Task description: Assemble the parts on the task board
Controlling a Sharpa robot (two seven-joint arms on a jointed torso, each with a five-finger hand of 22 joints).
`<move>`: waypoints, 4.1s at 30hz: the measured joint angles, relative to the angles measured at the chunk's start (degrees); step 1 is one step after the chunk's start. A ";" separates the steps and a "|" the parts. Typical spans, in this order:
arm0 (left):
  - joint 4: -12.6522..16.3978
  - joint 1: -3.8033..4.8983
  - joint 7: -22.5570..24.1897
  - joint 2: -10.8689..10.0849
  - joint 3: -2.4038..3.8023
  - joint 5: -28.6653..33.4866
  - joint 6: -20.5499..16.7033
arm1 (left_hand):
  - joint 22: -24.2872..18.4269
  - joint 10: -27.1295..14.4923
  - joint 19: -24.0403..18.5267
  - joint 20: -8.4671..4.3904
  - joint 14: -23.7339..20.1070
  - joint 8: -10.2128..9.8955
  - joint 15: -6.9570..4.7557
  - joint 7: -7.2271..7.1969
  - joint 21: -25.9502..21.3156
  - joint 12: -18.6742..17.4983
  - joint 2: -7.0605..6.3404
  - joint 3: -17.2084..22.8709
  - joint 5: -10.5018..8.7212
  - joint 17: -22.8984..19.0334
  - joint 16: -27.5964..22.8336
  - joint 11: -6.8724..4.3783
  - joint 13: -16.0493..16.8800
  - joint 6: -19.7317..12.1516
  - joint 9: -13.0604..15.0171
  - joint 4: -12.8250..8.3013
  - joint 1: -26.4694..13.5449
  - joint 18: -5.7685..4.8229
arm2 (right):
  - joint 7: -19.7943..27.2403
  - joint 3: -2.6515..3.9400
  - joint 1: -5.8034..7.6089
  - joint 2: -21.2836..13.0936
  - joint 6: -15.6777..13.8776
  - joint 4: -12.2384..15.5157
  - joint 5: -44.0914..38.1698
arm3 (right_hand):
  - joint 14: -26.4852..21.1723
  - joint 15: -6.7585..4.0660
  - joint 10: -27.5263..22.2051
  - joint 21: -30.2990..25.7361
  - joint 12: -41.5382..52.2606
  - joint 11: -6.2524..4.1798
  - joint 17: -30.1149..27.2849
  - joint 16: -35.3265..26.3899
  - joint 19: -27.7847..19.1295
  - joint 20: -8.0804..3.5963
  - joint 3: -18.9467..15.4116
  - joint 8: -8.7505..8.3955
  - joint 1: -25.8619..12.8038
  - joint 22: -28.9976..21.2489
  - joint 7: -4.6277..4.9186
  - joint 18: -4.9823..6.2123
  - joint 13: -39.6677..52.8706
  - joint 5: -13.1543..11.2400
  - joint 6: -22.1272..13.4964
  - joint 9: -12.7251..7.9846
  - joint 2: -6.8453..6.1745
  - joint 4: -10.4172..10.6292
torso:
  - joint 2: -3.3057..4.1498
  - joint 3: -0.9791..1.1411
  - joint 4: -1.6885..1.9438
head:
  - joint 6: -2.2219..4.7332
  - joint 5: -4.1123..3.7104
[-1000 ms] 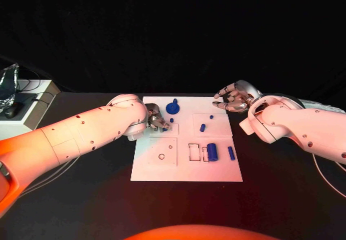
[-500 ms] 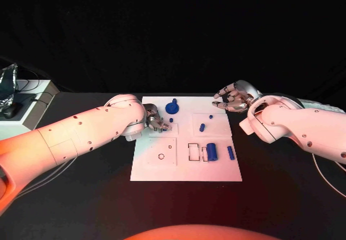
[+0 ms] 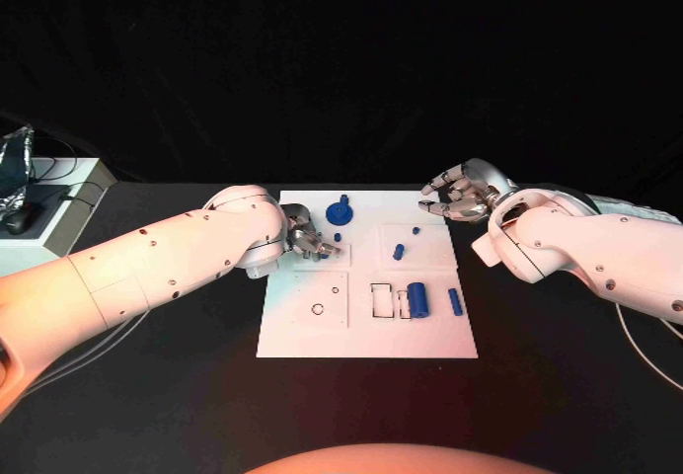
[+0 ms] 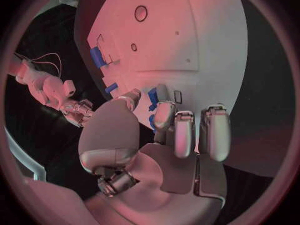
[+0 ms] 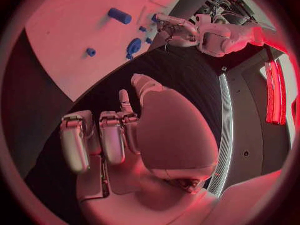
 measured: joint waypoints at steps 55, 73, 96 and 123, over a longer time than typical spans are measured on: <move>-21.22 3.73 6.21 4.77 9.40 4.55 -1.03 | -6.86 -20.69 -6.93 4.07 0.20 -1.40 4.11 5.93 -5.96 -19.58 2.53 -3.13 0.00 0.00 -3.96 5.50 -28.55 -13.09 -4.03 0.02 10.99 1.34 | 1.22 0.70 0.93 -0.96 -1.28 0.02 1.32 | 0.00 0.00 0.00 0.00 -0.22 0.00 0.00 0.00 0.00 0.00 0.55 0.00 0.00 -0.03 0.00 0.00 0.01 0.45 0.01 0.03 0.00 -0.24 | 2.26 -0.41 -0.51 | 3.60 1.02; -23.08 4.45 6.71 6.11 8.50 4.68 3.31 | -4.66 -20.08 -5.72 3.68 0.20 -0.66 4.11 5.15 -4.82 -18.30 1.31 -1.67 0.01 0.00 -2.81 4.89 -29.03 -11.24 -3.35 0.15 9.78 1.33 | 1.22 0.88 1.07 -0.59 -1.31 -0.07 1.32 | 0.00 0.00 0.00 0.00 -0.22 0.00 -0.01 0.00 0.00 0.00 0.70 0.00 0.00 -0.04 0.00 0.00 0.00 0.68 0.01 0.02 0.00 -0.08 | 2.60 -0.38 -0.60 | 3.72 1.07; -23.96 4.54 6.65 6.77 7.10 6.04 5.15 | -4.77 -20.01 -5.52 3.47 0.21 -1.09 3.67 4.93 -4.66 -17.80 2.02 3.37 0.01 0.00 -2.71 4.57 -29.62 -10.63 -2.32 0.03 10.14 1.33 | 1.20 0.90 1.08 -0.28 -1.30 -0.14 1.25 | 0.00 0.00 0.00 0.00 -0.22 0.00 -0.01 0.00 0.00 0.00 0.70 0.00 0.00 -0.04 0.00 0.00 -0.02 0.67 0.01 0.02 0.00 -0.08 | 2.70 -0.41 -0.64 | 3.51 0.94; -24.23 4.57 6.69 6.86 6.98 8.83 5.14 | -3.94 -20.30 -5.52 3.47 0.02 -1.33 3.45 4.57 -4.42 -17.06 -0.37 17.41 0.01 0.00 -2.50 4.28 -30.94 -10.28 0.75 -0.94 13.31 1.32 | 1.11 0.90 1.08 -0.16 -1.30 -0.31 1.24 | 0.00 0.00 0.00 0.00 -0.22 0.00 -0.02 0.00 0.00 0.00 0.94 0.00 0.00 0.00 0.19 0.00 0.02 0.89 -0.19 0.09 0.00 -0.32 | 2.72 -0.38 -0.61 | 3.25 0.77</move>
